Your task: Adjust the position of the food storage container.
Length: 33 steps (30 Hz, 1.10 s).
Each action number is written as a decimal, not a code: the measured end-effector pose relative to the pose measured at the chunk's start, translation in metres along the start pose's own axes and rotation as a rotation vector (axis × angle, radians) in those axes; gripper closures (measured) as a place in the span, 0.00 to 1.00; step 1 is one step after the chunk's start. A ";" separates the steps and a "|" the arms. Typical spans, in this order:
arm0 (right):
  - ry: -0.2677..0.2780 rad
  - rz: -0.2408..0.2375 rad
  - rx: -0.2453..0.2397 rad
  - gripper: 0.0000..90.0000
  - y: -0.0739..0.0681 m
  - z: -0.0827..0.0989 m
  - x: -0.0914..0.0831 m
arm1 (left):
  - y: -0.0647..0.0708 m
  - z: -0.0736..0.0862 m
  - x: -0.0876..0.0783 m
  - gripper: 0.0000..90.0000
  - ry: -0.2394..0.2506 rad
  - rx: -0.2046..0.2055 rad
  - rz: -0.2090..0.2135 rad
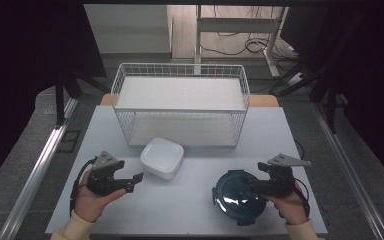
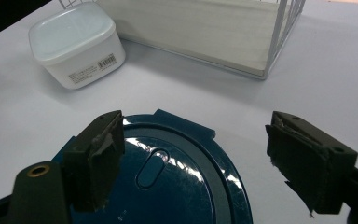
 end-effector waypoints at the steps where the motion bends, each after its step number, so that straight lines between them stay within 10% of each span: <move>1: 0.000 -0.002 0.003 0.21 0.000 0.000 -0.001 | 0.000 0.000 0.000 0.22 0.000 0.000 -0.001; 18: -0.018 0.022 0.021 0.30 0.002 0.001 -0.016 | 0.005 0.000 -0.008 0.20 -0.001 0.020 0.018; 33: -0.082 0.096 0.067 0.51 0.032 0.012 -0.039 | 0.003 0.005 -0.002 0.20 -0.029 -0.012 0.028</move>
Point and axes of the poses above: each handheld gripper's, and its own axes: x roughly forward along the jaws, z roughly out of its underside, y roughly to its right, the point moved 10 cm from there along x, roughly forward along the jaws, and after that the axes turned 11 degrees about -y, right-handed, at the moved point
